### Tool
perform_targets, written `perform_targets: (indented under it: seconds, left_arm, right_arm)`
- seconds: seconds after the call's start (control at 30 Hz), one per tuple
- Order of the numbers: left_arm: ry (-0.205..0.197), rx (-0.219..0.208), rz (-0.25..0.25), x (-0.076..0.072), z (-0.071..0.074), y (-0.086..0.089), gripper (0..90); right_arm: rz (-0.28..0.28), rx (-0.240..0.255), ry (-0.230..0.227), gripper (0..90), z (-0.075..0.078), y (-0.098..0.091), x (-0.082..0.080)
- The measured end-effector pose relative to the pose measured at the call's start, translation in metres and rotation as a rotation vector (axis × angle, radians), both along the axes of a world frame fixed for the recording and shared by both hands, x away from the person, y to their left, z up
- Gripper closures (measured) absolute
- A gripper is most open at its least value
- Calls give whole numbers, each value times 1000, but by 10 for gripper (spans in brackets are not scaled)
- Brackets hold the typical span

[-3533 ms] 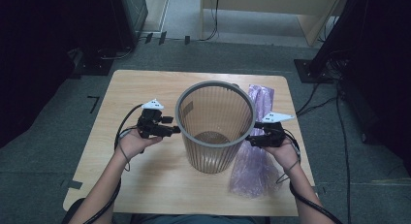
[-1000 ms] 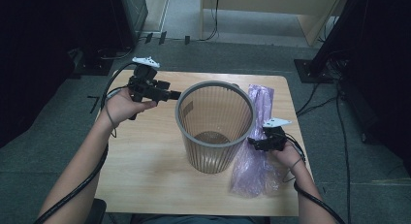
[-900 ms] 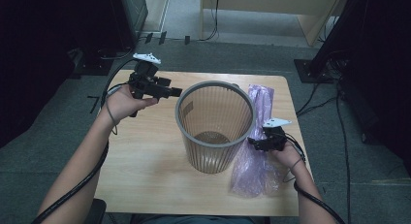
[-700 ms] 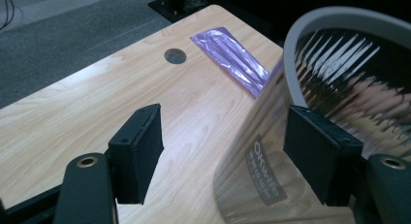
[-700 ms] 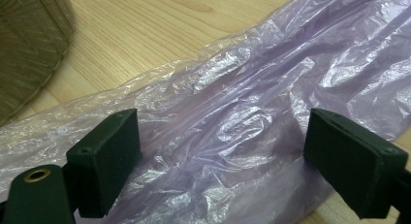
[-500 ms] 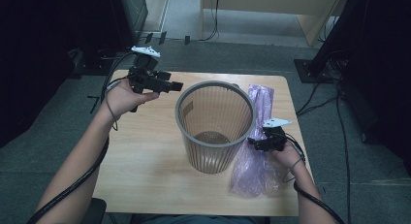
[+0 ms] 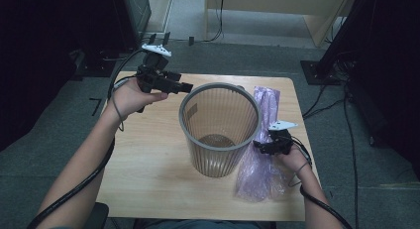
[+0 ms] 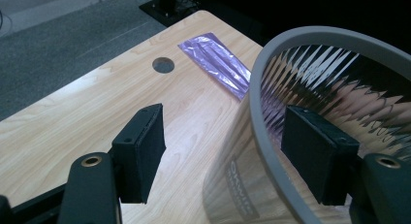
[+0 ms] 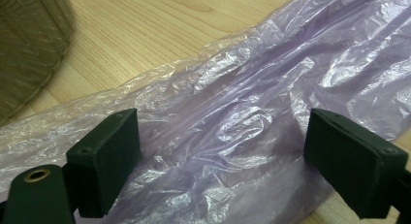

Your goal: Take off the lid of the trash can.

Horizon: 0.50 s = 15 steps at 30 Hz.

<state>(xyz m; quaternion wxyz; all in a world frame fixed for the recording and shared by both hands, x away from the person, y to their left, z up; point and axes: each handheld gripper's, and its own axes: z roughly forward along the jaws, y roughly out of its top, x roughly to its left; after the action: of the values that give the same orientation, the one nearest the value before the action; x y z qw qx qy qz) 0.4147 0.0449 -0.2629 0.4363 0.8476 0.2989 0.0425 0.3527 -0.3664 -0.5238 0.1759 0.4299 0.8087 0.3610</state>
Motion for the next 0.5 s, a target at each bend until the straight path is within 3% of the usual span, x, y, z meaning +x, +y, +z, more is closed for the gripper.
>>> perform_targets:
  seconds: [0.17, 0.37, 0.5]
  left_arm:
    - [-12, 11, -13, -2, 3, -8, 321]
    - [-44, 35, -46, -6, 2, -17, 395]
    - [-37, 53, -52, -6, 0, -24, 423]
  right_arm:
    - [0, 0, 0, 127, 0, 0, 0]
    - [0, 0, 0, 127, 0, 0, 0]
    - [0, 0, 0, 127, 0, 0, 0]
